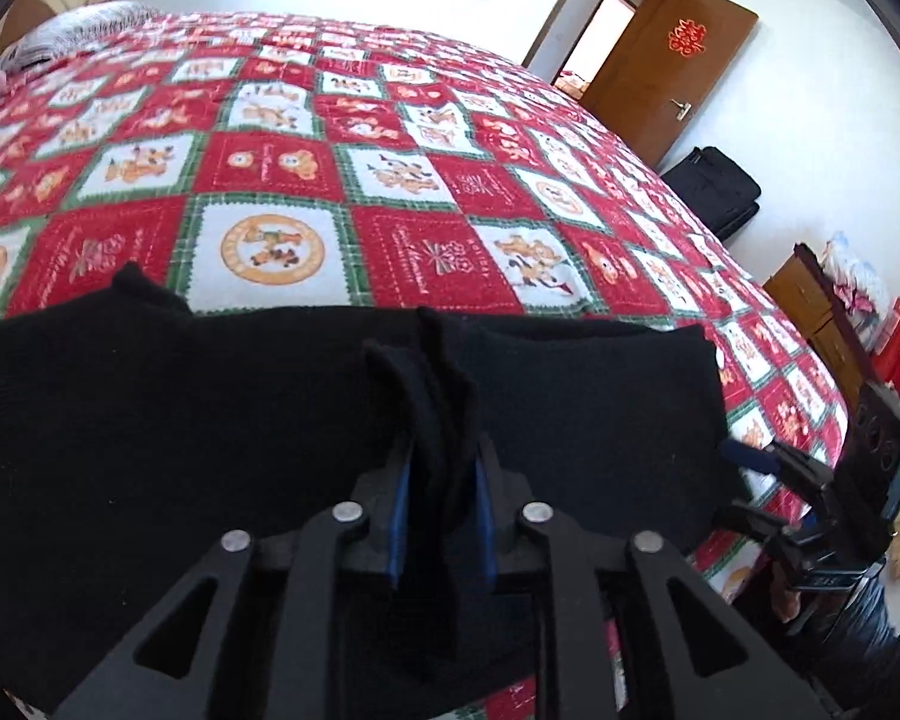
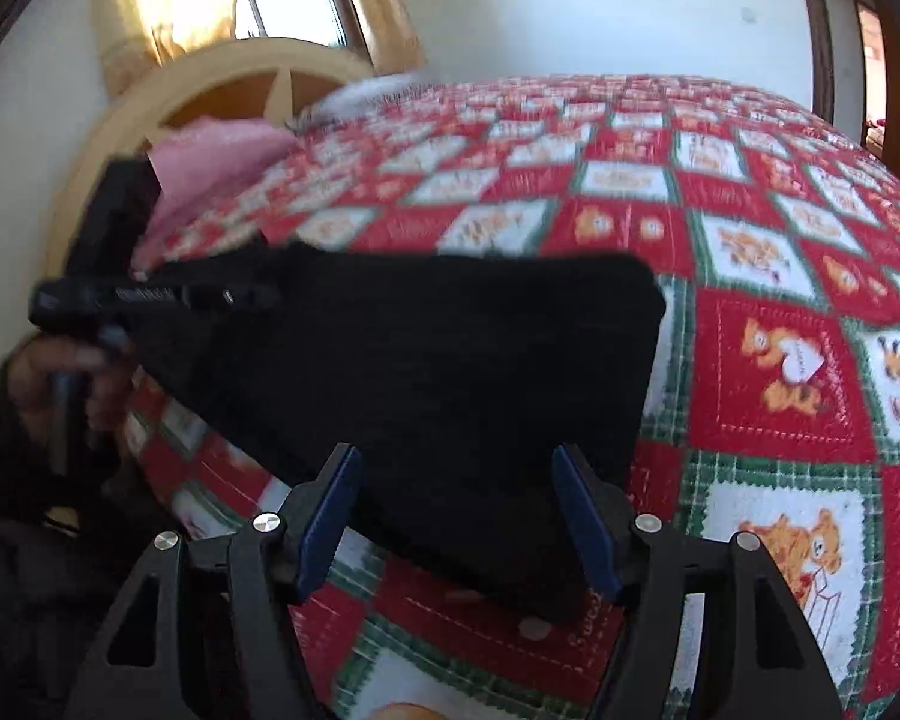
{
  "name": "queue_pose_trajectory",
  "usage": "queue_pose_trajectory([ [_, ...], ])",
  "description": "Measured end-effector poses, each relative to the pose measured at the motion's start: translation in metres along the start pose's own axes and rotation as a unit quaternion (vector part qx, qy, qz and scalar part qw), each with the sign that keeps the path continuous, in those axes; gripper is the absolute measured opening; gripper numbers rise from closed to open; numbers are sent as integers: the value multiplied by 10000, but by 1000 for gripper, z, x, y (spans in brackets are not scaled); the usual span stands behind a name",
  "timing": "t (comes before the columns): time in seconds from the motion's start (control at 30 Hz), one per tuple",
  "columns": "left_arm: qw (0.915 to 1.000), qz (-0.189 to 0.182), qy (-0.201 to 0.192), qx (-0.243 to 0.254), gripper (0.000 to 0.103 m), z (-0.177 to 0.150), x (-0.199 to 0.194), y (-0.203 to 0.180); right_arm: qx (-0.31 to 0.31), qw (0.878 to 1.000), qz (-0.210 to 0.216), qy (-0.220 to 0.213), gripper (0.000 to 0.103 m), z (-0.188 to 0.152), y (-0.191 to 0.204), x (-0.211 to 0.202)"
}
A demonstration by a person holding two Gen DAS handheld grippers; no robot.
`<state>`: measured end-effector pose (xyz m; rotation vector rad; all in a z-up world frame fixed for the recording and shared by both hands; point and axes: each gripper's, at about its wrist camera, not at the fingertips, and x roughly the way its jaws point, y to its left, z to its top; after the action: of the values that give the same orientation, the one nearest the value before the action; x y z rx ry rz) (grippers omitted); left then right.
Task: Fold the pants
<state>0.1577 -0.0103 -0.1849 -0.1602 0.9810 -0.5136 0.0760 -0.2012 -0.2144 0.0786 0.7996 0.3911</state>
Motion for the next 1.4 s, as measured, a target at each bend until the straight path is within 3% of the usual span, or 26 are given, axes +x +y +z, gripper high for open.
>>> queue_pose_trajectory([
  [0.07, 9998, 164, -60, 134, 42, 0, -9, 0, -56, 9998, 47, -180, 67, 1, 2, -8],
  [0.17, 9982, 449, -348, 207, 58, -1, -36, 13, 99, 9984, 249, -497, 68, 1, -1, -21],
  [0.33, 9902, 1231, -650, 74, 63, -10, -85, 70, 129, 9969, 144, -766, 68, 1, -3, -31],
  [0.47, 9706, 2255, -804, -243, 66, -27, -128, 143, -113, 9955, 45, -940, 68, 4, 11, -38],
  [0.6, 9517, 2764, -925, -970, 66, -45, -156, 215, -431, 9951, 208, -861, 68, 14, 41, -30],
  [0.73, 9466, 2653, -995, -1537, 66, -59, -156, 252, -919, 9922, 452, -712, 67, 28, 82, -9],
  [0.8, 9481, 2559, -1047, -1573, 67, -63, -149, 256, -1033, 9898, 770, -612, 67, 38, 102, 6],
  [1.0, 9516, 2271, -1224, -1668, 67, -65, -146, 251, -1284, 9845, 1131, -390, 67, 54, 143, 50],
  [1.03, 9533, 2211, -1218, -1661, 67, -65, -147, 249, -1290, 9840, 1209, -237, 67, 52, 146, 59],
  [1.1, 9571, 2118, -1226, -1552, 67, -66, -148, 241, -1418, 9790, 1296, 677, 68, 41, 160, 92],
  [1.17, 9591, 2102, -1297, -1383, 67, -67, -148, 232, -1933, 9753, 976, 435, 68, 27, 173, 89],
  [1.23, 9590, 2182, -1277, -1282, 67, -66, -145, 227, -2172, 9705, 954, 434, 68, 23, 179, 82],
  [1.3, 9588, 2210, -1191, -1333, 67, -65, -139, 231, -1601, 9758, 1469, 261, 68, 36, 167, 68],
  [1.4, 9573, 2249, -1147, -1406, 67, -67, -136, 234, -1001, 9880, 1156, -218, 63, 58, 150, 55],
])
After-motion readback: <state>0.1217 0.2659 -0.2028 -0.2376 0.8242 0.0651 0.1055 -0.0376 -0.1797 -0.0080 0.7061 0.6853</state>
